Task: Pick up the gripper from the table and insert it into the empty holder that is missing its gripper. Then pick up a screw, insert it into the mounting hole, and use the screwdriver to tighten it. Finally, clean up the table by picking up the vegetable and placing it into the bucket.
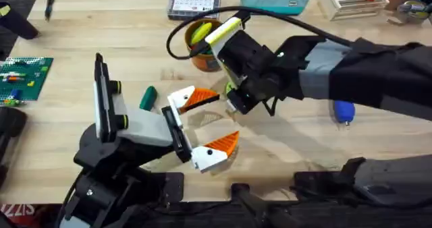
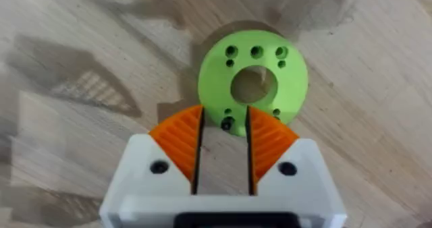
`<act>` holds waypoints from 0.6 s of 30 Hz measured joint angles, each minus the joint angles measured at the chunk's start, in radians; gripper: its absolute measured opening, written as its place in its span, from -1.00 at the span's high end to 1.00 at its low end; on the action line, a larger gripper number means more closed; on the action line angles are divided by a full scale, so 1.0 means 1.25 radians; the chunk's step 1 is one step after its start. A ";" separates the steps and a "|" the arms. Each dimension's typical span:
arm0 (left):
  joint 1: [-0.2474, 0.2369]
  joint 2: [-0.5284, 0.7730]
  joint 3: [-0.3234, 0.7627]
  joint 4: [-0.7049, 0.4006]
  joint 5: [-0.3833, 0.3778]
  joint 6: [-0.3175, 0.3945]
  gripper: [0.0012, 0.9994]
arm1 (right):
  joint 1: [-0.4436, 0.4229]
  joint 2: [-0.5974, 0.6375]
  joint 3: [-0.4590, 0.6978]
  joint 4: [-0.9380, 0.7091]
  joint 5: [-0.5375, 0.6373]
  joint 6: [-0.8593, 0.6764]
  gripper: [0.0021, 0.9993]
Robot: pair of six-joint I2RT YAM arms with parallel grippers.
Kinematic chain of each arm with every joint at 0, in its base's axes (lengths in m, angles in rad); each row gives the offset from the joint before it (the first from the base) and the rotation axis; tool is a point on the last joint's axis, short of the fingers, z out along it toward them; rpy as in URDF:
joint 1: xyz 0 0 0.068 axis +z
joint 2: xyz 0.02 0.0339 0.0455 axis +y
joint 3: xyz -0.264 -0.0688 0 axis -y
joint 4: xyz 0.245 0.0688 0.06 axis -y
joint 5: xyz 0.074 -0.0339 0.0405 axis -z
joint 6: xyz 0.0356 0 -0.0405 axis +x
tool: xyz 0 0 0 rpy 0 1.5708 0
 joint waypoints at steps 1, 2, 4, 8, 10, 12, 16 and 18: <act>0.000 0.000 0.000 0.000 0.000 0.000 -0.97 | 0.000 0.000 0.000 0.000 0.000 0.002 0.34; 0.000 0.000 0.000 0.000 0.000 0.000 -0.97 | 0.000 0.000 0.000 0.000 0.001 0.002 0.42; 0.000 0.000 0.000 0.000 0.000 0.000 -0.97 | 0.000 0.000 0.000 0.000 0.003 0.004 0.58; 0.000 0.000 0.000 0.000 0.000 0.000 -0.97 | 0.000 0.000 0.000 0.000 0.004 0.006 0.74; 0.000 0.000 0.000 0.000 0.000 0.000 -0.97 | 0.000 0.000 0.000 0.000 0.006 0.006 0.77; 0.000 0.000 0.000 0.000 0.000 0.000 -0.97 | 0.000 0.000 0.000 0.000 0.006 0.006 0.80; 0.000 0.000 0.000 0.000 0.000 0.000 -0.97 | 0.000 -0.001 0.000 0.006 0.009 0.005 0.98; 0.000 0.000 0.000 0.000 0.000 0.000 -0.97 | 0.000 -0.001 0.000 0.007 0.009 0.005 0.97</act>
